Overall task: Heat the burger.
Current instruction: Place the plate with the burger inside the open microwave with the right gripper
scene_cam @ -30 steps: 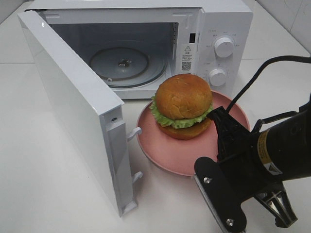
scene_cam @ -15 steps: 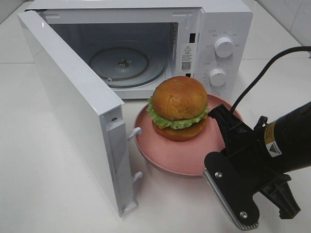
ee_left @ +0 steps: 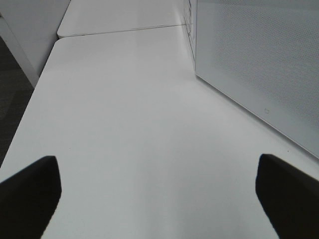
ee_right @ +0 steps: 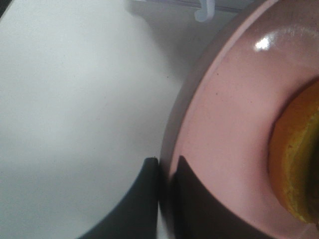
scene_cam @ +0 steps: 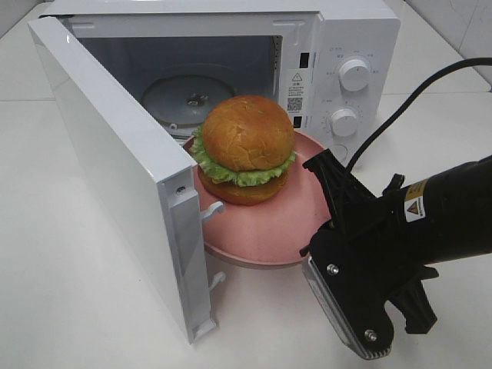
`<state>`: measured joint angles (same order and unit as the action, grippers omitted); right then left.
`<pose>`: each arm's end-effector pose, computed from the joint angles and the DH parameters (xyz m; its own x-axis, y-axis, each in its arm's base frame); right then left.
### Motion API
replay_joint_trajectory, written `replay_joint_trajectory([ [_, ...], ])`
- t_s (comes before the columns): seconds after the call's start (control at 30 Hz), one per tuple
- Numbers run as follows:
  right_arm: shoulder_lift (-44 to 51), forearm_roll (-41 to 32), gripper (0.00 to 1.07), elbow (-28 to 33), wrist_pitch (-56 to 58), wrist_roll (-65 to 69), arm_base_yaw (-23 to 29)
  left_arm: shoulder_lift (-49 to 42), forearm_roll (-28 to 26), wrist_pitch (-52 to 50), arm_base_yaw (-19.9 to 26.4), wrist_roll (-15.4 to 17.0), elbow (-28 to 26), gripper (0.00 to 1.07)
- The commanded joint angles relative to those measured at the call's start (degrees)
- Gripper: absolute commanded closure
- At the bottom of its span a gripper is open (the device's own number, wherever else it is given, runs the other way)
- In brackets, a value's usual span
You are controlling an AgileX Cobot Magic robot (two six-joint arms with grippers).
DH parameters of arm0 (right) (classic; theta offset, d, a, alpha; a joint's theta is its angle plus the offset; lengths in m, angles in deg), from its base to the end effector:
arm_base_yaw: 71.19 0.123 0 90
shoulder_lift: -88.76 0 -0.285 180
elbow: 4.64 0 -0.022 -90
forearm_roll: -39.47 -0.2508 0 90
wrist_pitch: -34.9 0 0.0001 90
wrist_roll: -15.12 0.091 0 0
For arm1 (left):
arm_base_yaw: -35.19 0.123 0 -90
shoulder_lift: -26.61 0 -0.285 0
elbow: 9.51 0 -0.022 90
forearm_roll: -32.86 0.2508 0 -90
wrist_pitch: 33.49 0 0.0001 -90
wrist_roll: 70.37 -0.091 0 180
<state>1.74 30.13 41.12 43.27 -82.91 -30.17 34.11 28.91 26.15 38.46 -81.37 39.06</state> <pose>0.1807 0.1600 0.1826 0.6548 -0.7552 -0.0317 -0.6007 -0.4945 -0.6282 -0.0046 -0.0057 0.2790 -0.4274 0.1320 -0.8944 0.0642 0.9912 0.1156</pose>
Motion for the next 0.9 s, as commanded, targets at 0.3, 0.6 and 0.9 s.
replay_joint_trajectory([
  [0.3, 0.57, -4.35, 1.07, -1.43, -3.9, -5.67, -3.38, -0.29, -0.17, 0.06, -0.34, 0.06, 0.17, 0.07],
  [0.6, 0.57, -2.81, 1.07, -1.72, -4.3, -5.21, -3.38, -0.29, -0.17, 0.06, -0.34, 0.06, 0.17, 0.07],
  [0.9, -2.35, 0.86, 1.07, -5.79, -2.23, -2.18, -3.38, -0.29, -0.17, 0.06, -0.34, 0.06, 0.17, 0.07],
])
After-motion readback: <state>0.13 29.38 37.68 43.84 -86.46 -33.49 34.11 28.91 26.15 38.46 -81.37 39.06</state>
